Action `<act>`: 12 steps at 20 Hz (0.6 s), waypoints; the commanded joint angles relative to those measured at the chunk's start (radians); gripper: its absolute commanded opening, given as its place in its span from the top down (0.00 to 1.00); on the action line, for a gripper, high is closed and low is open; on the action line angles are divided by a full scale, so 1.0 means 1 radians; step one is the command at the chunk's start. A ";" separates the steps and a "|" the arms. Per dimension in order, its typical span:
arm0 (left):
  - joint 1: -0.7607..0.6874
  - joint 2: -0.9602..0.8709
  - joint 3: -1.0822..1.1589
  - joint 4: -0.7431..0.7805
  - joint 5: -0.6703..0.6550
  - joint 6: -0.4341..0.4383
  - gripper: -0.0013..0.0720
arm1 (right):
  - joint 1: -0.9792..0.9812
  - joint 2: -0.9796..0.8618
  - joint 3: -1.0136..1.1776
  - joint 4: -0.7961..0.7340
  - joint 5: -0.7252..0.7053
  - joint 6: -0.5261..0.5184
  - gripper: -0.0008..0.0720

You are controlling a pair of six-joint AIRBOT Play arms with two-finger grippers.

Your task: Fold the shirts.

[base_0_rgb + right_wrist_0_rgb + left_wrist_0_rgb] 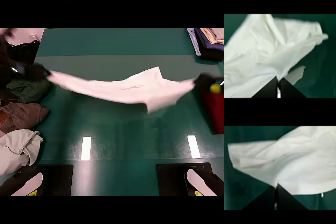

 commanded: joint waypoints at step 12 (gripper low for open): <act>0.000 0.260 0.761 -0.019 0.150 -0.001 0.94 | 0.061 0.239 0.820 -0.209 -0.034 0.003 0.97</act>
